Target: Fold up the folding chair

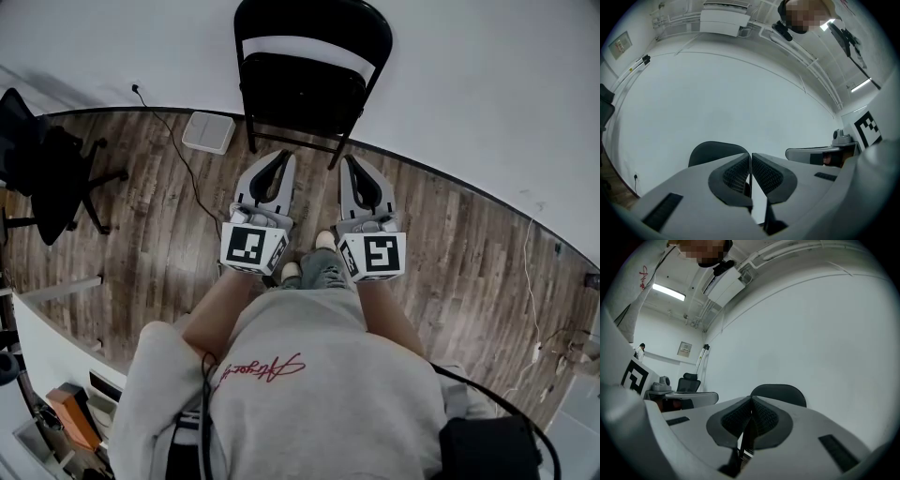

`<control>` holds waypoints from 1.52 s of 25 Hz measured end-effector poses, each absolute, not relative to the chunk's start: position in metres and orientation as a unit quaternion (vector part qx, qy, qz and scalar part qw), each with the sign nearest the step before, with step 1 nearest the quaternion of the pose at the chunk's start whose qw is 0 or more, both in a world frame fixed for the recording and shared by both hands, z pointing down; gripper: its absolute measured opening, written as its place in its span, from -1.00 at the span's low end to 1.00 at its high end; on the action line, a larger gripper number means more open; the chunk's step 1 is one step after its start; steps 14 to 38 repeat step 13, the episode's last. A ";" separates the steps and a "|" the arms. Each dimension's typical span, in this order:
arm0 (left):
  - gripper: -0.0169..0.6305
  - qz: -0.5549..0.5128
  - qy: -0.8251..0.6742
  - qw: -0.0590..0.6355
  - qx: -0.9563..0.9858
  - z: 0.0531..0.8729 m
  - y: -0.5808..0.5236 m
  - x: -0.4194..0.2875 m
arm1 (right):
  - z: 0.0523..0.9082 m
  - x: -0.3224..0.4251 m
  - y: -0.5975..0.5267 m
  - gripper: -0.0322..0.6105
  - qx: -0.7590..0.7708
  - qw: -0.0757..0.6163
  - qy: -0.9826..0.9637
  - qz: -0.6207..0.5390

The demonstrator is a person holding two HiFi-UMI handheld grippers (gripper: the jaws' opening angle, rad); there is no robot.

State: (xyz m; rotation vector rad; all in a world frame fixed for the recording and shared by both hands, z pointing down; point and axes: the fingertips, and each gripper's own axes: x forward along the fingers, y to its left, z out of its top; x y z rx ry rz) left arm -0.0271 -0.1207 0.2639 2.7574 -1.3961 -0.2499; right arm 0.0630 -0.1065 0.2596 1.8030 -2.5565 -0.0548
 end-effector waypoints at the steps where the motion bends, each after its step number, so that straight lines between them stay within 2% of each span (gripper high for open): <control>1: -0.84 -0.080 -0.451 0.020 0.889 0.263 -0.121 -0.027 | 0.259 0.064 -0.107 -0.84 0.577 0.006 -0.817 -0.017; 38: -0.84 -0.077 -0.453 0.029 0.888 0.263 -0.125 -0.023 | 0.260 0.071 -0.109 -0.85 0.578 0.009 -0.816 -0.017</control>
